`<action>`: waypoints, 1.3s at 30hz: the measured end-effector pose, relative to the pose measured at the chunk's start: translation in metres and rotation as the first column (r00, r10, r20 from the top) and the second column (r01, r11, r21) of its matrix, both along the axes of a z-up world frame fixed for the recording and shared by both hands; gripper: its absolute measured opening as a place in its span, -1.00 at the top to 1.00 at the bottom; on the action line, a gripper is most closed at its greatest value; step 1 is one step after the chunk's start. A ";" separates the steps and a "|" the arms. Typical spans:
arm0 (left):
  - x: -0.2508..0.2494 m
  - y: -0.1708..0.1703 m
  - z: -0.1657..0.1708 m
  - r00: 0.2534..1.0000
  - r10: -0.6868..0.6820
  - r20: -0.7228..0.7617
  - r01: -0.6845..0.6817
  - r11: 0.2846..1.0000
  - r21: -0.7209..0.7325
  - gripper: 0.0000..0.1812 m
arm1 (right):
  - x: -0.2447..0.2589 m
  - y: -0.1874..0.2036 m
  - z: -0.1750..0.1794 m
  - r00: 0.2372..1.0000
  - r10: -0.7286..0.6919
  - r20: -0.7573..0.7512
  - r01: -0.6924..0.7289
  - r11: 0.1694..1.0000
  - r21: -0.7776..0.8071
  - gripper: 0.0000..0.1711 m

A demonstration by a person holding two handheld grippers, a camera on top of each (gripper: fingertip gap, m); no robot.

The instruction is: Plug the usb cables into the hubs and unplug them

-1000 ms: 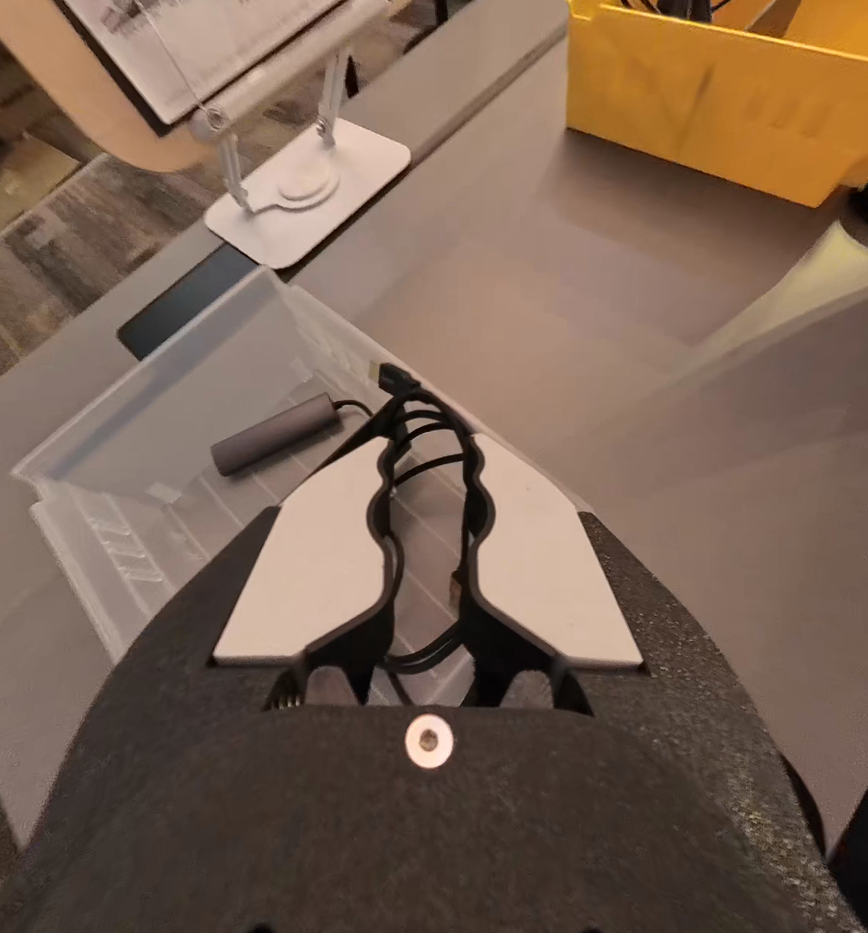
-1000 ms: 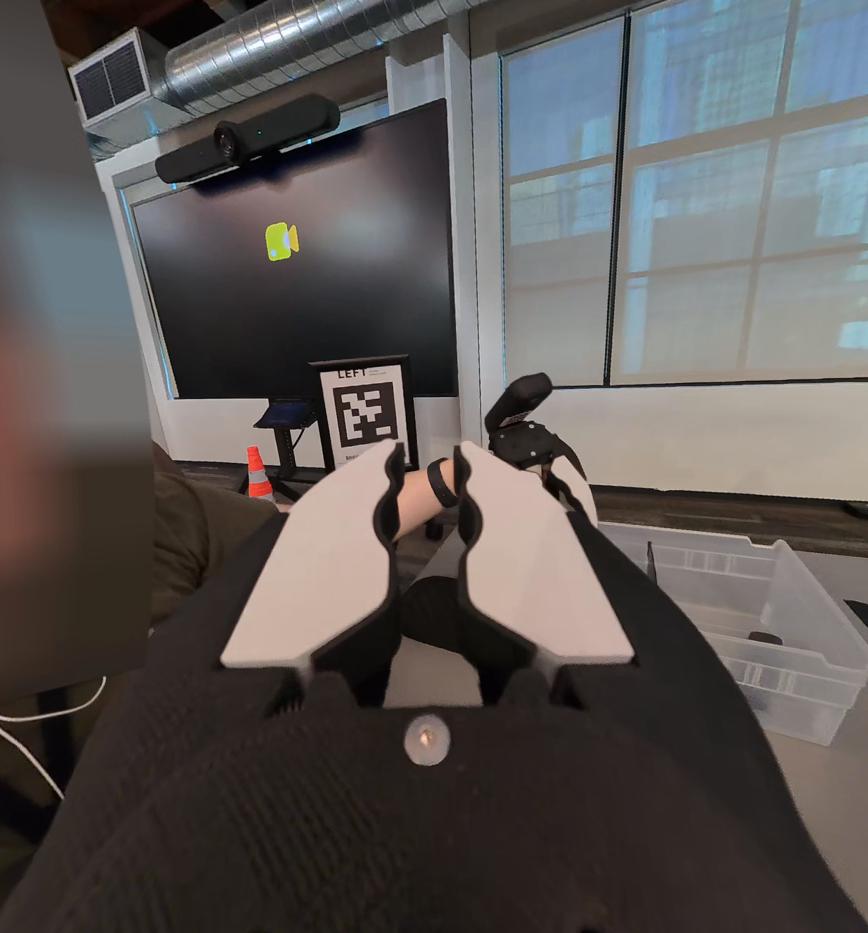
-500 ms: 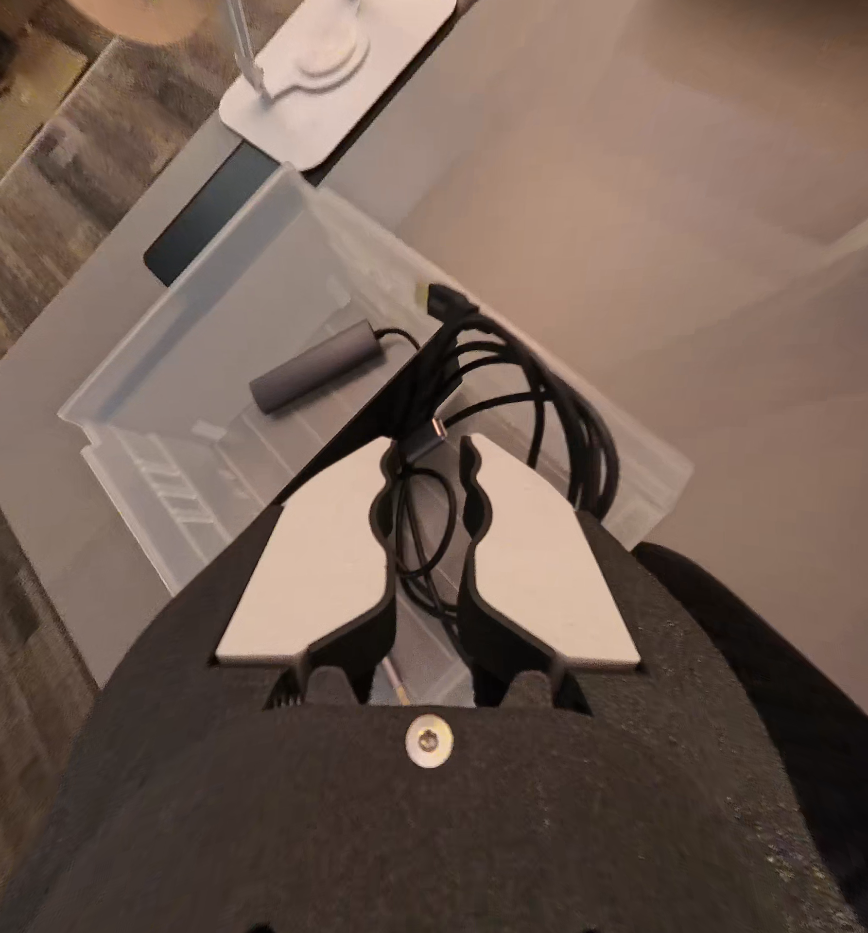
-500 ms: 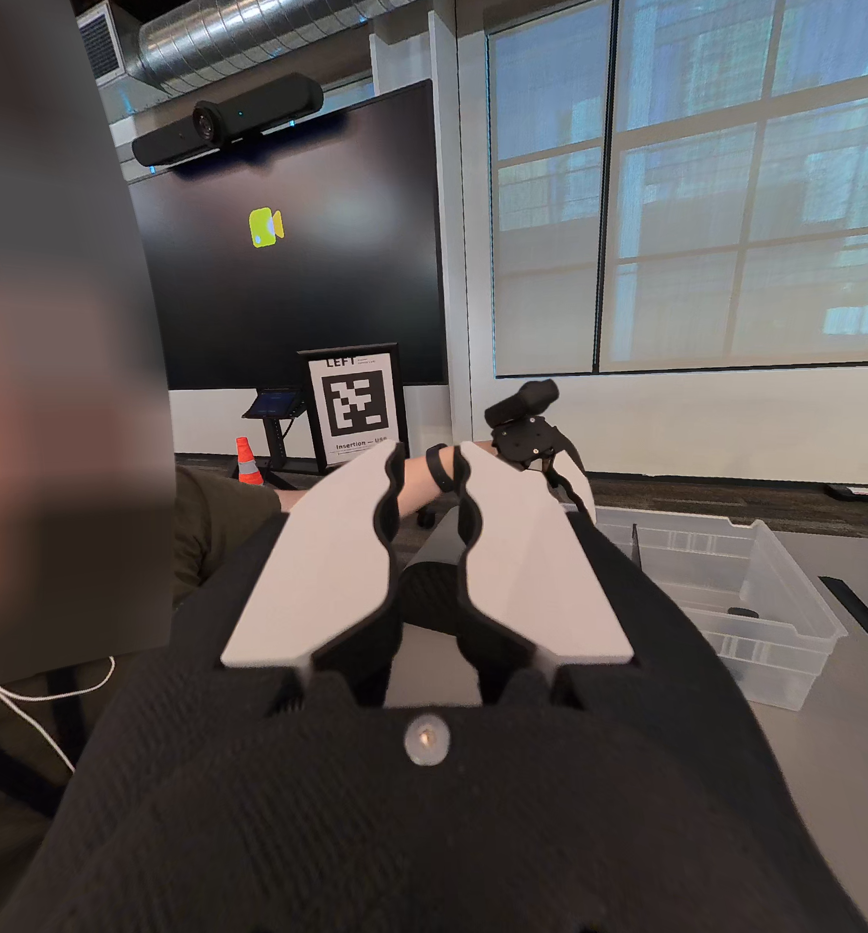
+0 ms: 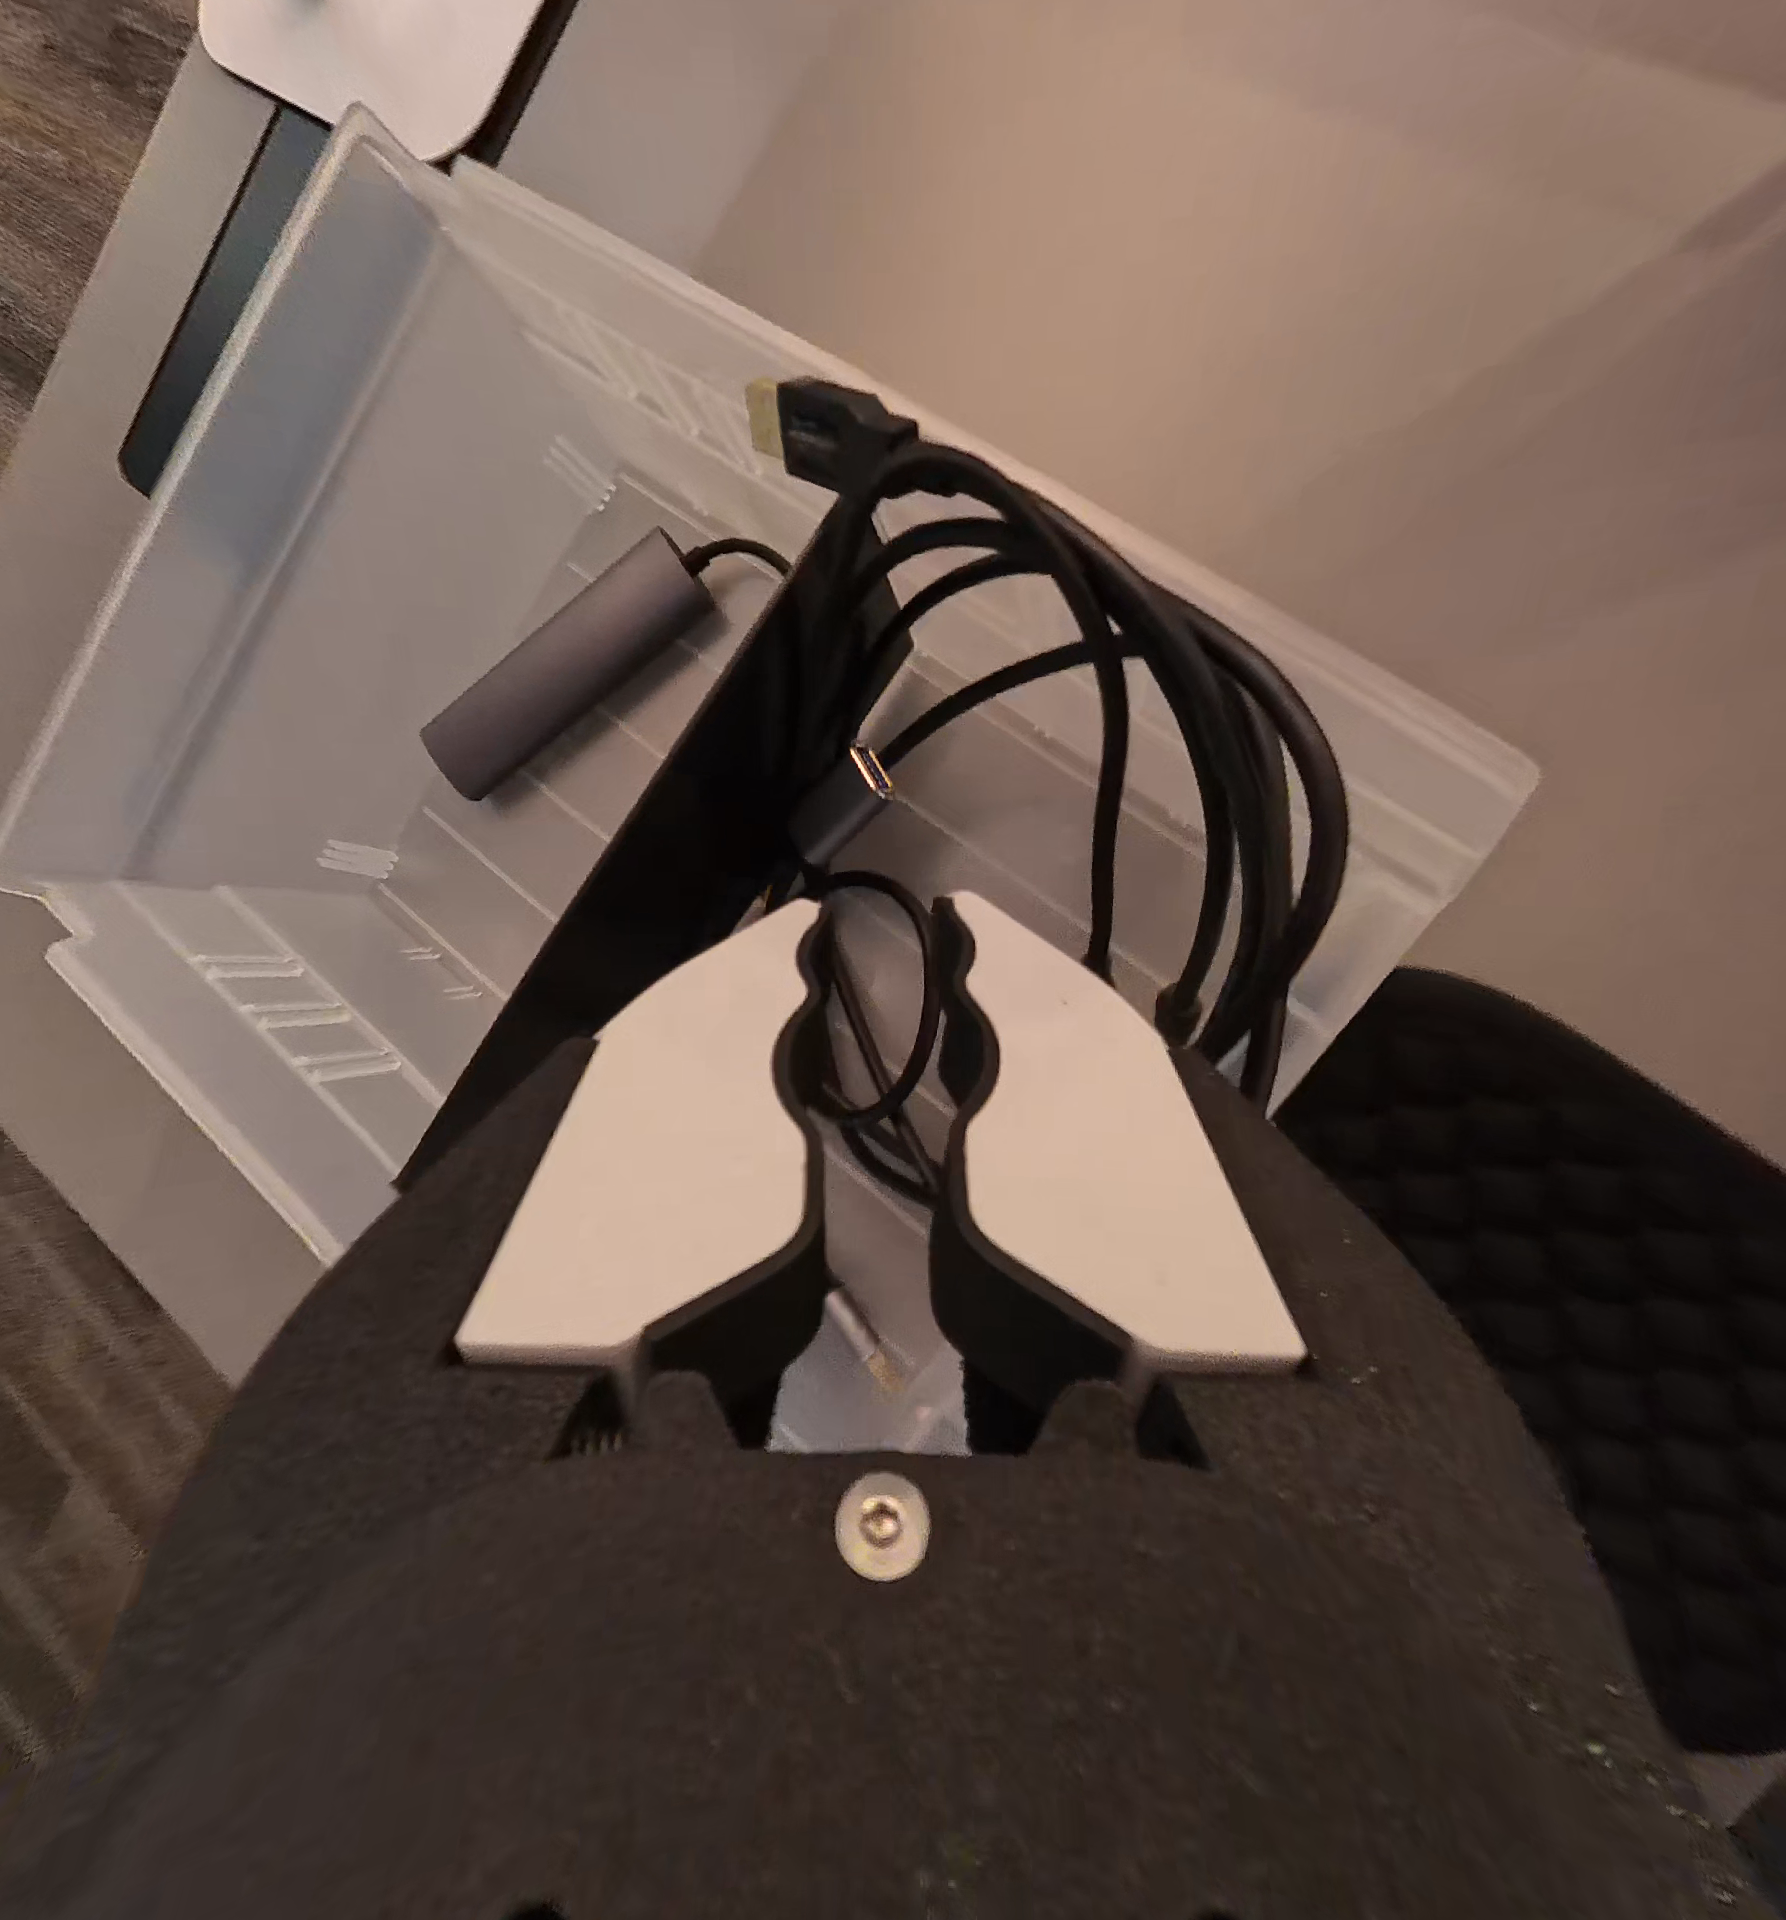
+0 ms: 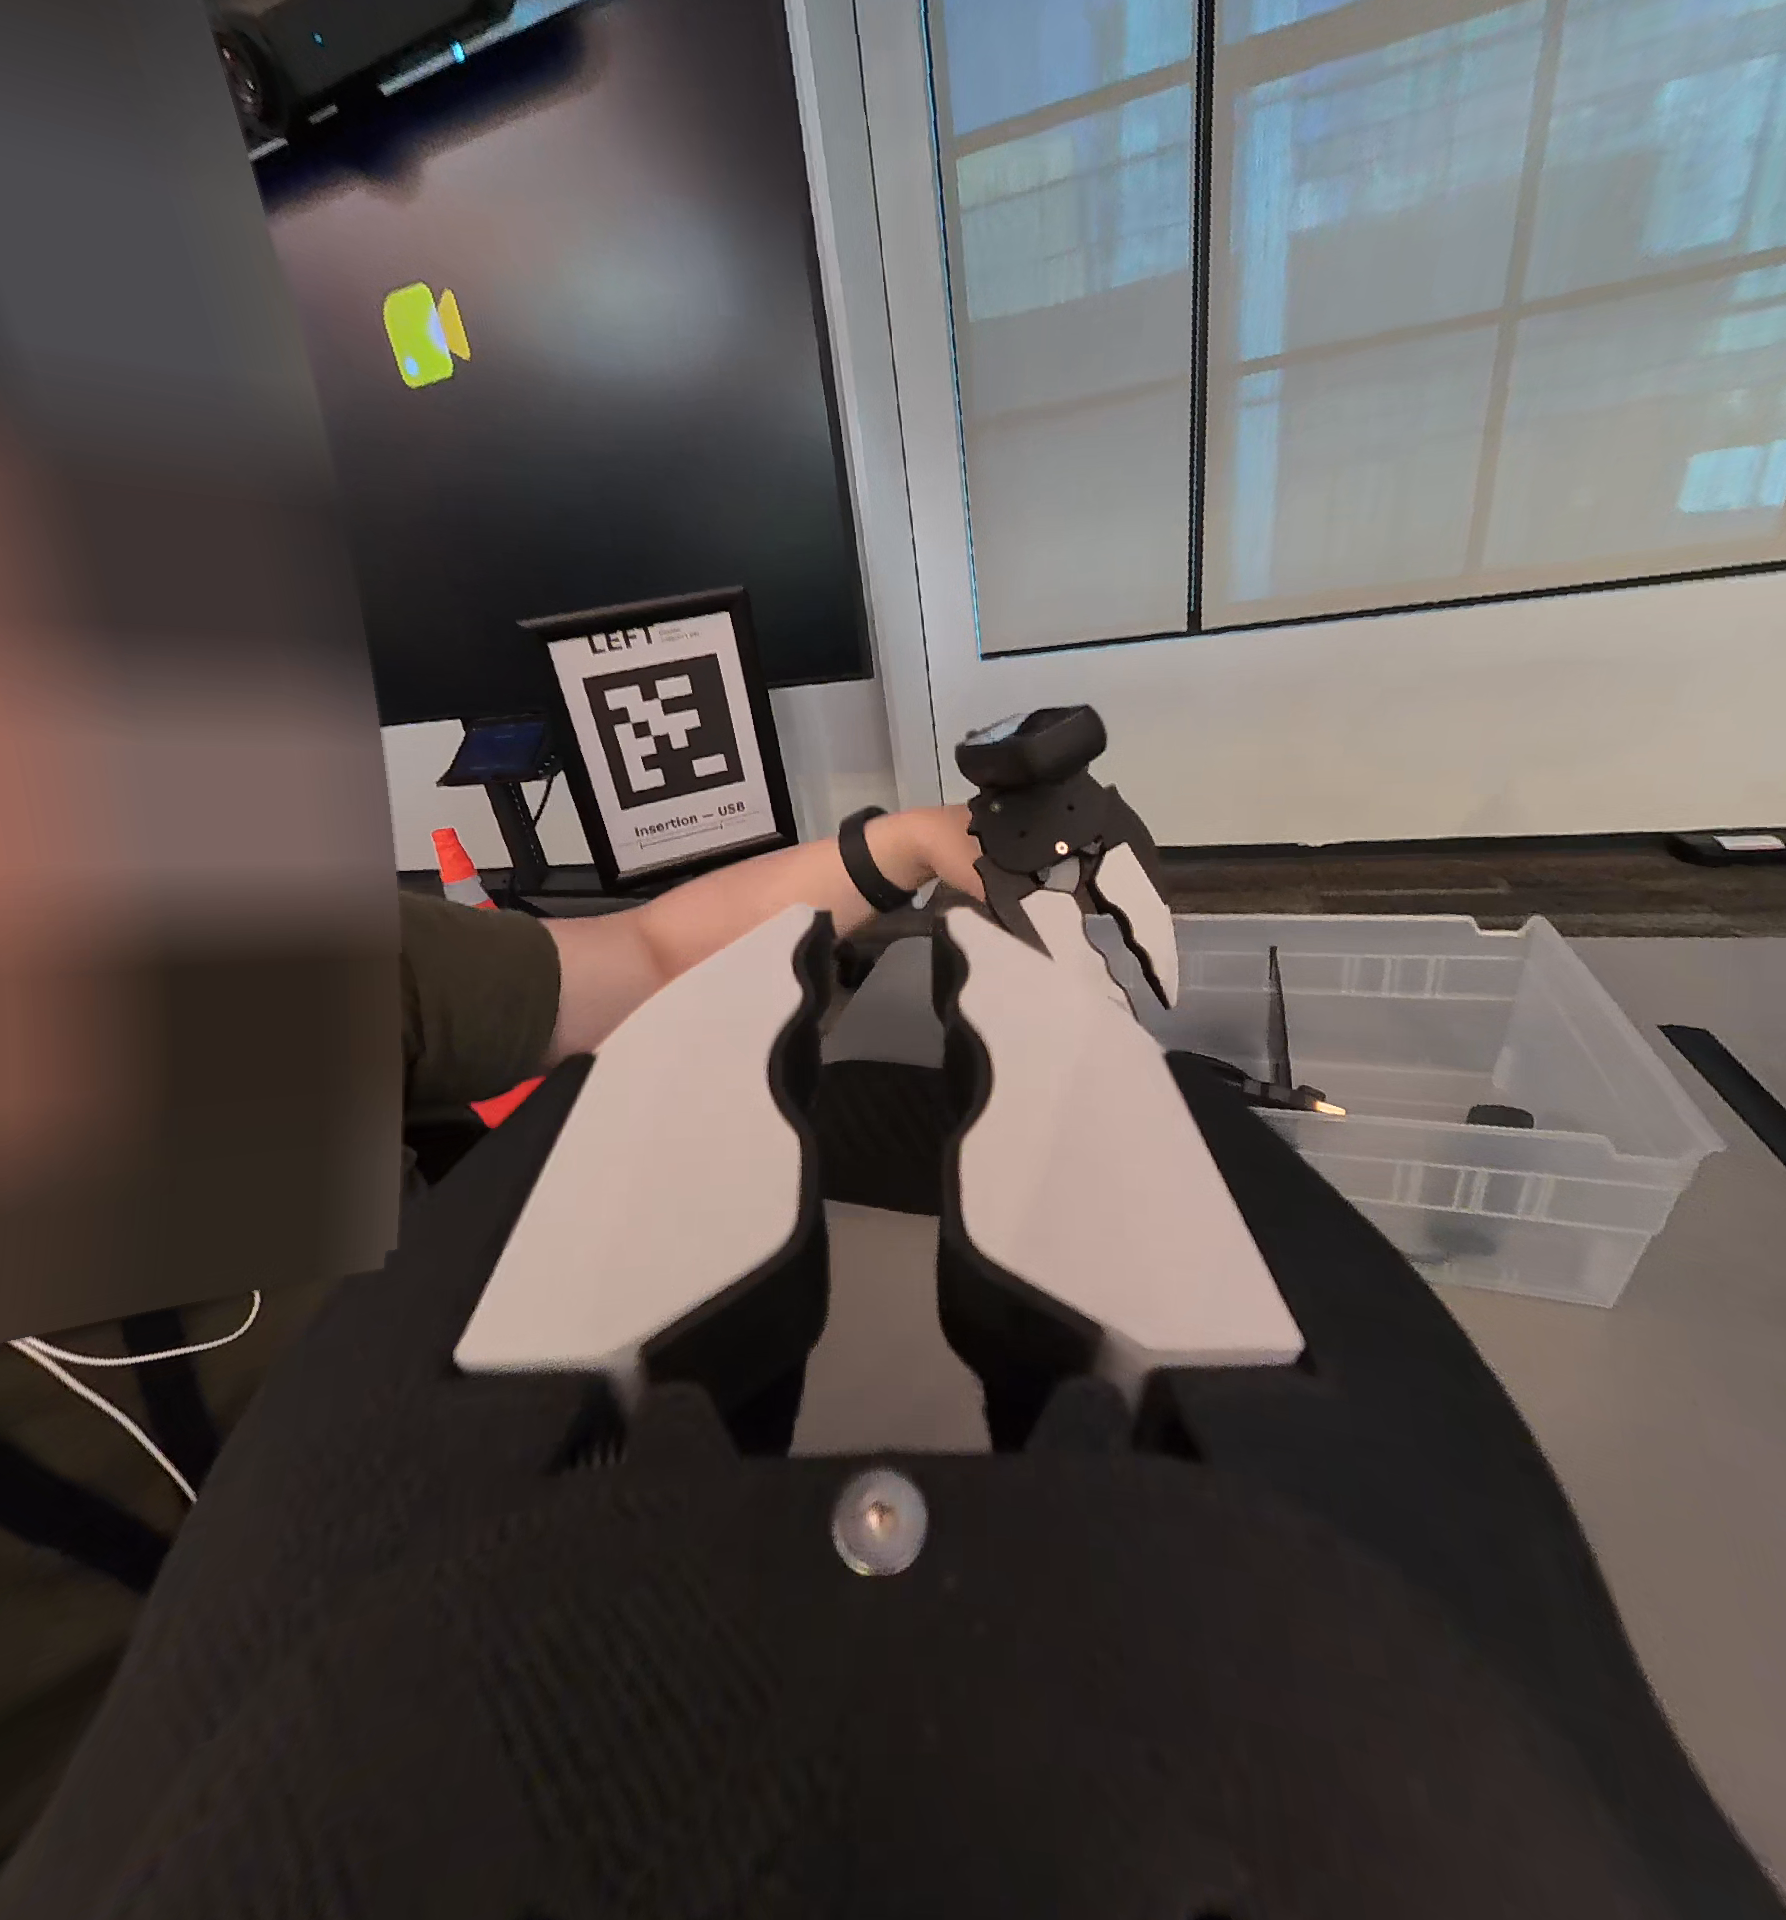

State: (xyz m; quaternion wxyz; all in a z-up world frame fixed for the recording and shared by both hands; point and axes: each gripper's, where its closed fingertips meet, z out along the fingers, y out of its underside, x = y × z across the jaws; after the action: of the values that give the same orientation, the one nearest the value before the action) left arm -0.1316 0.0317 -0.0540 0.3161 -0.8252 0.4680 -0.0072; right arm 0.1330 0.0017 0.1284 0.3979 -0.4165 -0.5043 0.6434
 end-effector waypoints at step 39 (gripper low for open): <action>-0.103 0.048 -0.092 0.731 0.275 -0.624 -0.365 0.931 -0.017 0.86 | -0.018 -0.004 -0.021 0.995 -0.003 0.099 -0.007 0.995 0.099 0.78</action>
State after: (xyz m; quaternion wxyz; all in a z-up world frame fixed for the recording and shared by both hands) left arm -0.2341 0.0801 -0.1461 0.0858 -0.8706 0.3938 0.2821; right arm 0.1148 -0.0028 0.1071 0.3921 -0.4271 -0.5550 0.5966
